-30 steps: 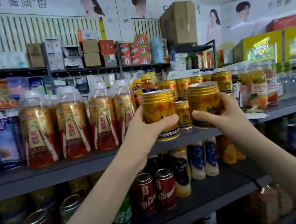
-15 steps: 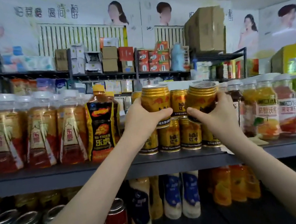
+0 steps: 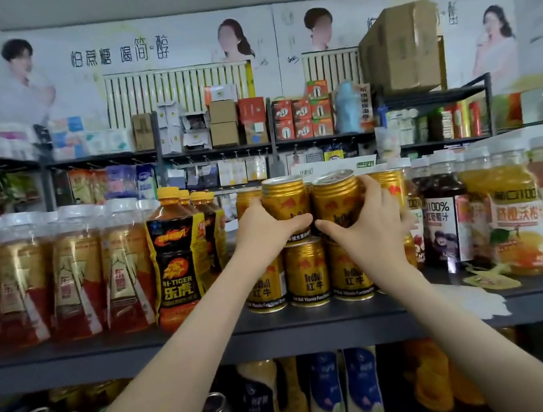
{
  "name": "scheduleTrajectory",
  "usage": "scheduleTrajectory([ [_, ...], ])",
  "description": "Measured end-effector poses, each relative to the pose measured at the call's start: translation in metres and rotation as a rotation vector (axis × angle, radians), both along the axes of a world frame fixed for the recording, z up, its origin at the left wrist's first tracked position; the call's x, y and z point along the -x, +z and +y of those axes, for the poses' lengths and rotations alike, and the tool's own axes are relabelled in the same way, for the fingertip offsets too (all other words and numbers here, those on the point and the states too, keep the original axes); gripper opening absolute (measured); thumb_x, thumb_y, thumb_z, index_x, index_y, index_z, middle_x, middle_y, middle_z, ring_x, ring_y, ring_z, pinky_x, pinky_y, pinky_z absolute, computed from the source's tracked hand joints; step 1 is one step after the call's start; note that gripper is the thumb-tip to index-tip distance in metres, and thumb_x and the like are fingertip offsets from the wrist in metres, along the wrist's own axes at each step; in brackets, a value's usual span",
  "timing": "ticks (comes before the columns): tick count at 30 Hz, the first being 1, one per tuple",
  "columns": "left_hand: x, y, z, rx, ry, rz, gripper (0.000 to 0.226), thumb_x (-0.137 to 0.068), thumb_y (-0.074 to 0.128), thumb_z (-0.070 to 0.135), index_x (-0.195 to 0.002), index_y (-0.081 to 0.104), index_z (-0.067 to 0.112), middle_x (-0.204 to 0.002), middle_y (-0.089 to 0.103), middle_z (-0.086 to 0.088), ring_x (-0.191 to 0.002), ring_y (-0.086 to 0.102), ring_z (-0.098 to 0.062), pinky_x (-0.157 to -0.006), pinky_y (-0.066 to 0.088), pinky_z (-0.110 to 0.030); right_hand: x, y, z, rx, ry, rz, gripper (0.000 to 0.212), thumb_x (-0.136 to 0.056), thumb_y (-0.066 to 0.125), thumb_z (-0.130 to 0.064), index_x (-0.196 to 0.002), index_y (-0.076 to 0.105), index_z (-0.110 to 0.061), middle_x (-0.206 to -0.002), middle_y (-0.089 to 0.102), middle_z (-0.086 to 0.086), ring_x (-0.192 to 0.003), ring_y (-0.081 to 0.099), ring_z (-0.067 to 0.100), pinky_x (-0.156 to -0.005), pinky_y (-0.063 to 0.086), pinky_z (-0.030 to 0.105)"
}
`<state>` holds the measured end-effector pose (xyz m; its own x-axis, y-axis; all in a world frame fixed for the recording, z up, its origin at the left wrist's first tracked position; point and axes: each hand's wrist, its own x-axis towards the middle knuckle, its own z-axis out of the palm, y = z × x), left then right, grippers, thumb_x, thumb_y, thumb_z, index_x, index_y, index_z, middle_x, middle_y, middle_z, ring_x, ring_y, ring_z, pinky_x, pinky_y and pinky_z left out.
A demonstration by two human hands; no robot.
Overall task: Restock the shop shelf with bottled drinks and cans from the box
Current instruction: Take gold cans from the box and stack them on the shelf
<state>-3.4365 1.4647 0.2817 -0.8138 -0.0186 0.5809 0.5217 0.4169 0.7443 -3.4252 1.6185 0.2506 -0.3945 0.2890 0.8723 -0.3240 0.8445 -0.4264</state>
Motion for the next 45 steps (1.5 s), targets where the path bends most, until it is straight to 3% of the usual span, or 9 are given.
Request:
scheduleTrajectory([
  [7,0.004,0.001,0.0,0.052,-0.043,0.044,0.097,-0.074,0.079,0.04,-0.148,0.018,0.025,-0.14,0.047,-0.001,-0.122,0.05,-0.021,-0.085,0.041,-0.028,0.004,0.0,-0.001,-0.25,-0.199,0.014,0.085,-0.087,0.048,-0.06,-0.151,-0.003,-0.035,-0.106,0.048,0.009,-0.102,0.043,0.025,-0.087,0.024,0.039],
  [13,0.011,-0.001,-0.002,0.114,-0.115,0.107,0.087,-0.078,0.076,0.039,-0.145,0.019,0.037,-0.13,0.05,0.002,-0.105,0.053,-0.017,-0.081,0.048,-0.029,0.019,0.003,0.005,-0.36,-0.316,0.113,0.071,-0.078,0.064,-0.053,-0.137,0.042,-0.02,-0.12,0.05,0.015,-0.109,0.038,0.03,-0.091,0.02,0.044],
  [20,0.015,0.002,0.0,0.175,-0.094,0.116,0.082,-0.078,0.076,0.04,-0.137,0.02,0.03,-0.114,0.052,0.002,-0.094,0.056,-0.016,-0.064,0.043,-0.017,0.023,0.014,0.021,-0.487,-0.267,0.078,0.078,-0.078,0.039,-0.069,-0.13,0.043,-0.011,-0.129,0.05,0.011,-0.13,0.036,0.033,-0.109,0.019,0.063],
  [23,0.016,0.002,0.003,0.22,-0.093,0.113,0.084,-0.077,0.075,0.042,-0.137,0.019,0.028,-0.128,0.051,-0.005,-0.103,0.056,-0.02,-0.078,0.048,-0.026,0.02,0.019,0.027,-0.49,-0.241,0.008,0.083,-0.077,0.038,-0.072,-0.134,0.042,-0.012,-0.137,0.045,0.009,-0.139,0.024,0.03,-0.113,0.002,0.06],
  [26,0.017,0.001,0.005,0.254,-0.079,0.134,0.085,-0.079,0.074,0.043,-0.141,0.019,0.028,-0.133,0.049,-0.005,-0.106,0.052,-0.018,-0.083,0.046,-0.029,0.017,0.021,0.035,-0.508,-0.22,-0.024,0.088,-0.074,0.041,-0.074,-0.141,0.036,-0.017,-0.142,0.041,0.003,-0.143,0.016,0.025,-0.108,-0.019,0.043],
  [30,0.014,-0.004,0.003,0.419,0.053,0.244,0.098,-0.078,0.071,0.05,-0.15,0.005,0.035,-0.155,0.017,-0.005,-0.14,0.024,-0.027,-0.109,0.032,-0.044,0.017,0.016,0.042,-0.588,-0.145,-0.064,0.102,-0.063,0.031,-0.077,-0.15,0.017,-0.027,-0.155,0.024,0.002,-0.146,0.006,0.023,-0.112,-0.01,0.046],
  [33,0.01,-0.012,0.0,0.682,0.148,0.423,0.101,-0.081,0.066,0.054,-0.151,-0.005,0.037,-0.159,-0.01,0.002,-0.146,-0.002,-0.024,-0.115,0.019,-0.046,0.017,0.013,0.043,-0.626,-0.103,-0.056,0.095,-0.069,0.034,-0.073,-0.151,0.014,-0.031,-0.155,0.024,0.002,-0.146,0.01,0.023,-0.114,-0.005,0.051],
  [39,0.018,-0.019,-0.004,0.724,0.051,0.514,0.091,-0.088,0.061,0.046,-0.152,-0.003,0.034,-0.157,-0.019,0.004,-0.148,-0.003,-0.022,-0.115,0.019,-0.035,0.022,0.009,0.036,-0.608,-0.166,0.037,0.086,-0.072,0.052,-0.064,-0.146,0.027,-0.027,-0.143,0.038,0.006,-0.133,0.034,0.025,-0.111,0.001,0.044],
  [45,0.024,-0.025,-0.004,0.769,0.204,0.62,0.086,-0.089,0.055,0.053,-0.153,0.001,0.032,-0.16,-0.009,-0.007,-0.147,0.007,-0.029,-0.11,0.03,-0.036,0.018,0.005,0.029,-0.596,-0.166,-0.014,0.085,-0.078,0.052,-0.056,-0.15,0.019,-0.027,-0.154,0.025,0.01,-0.141,0.022,0.028,-0.113,-0.001,0.049],
])
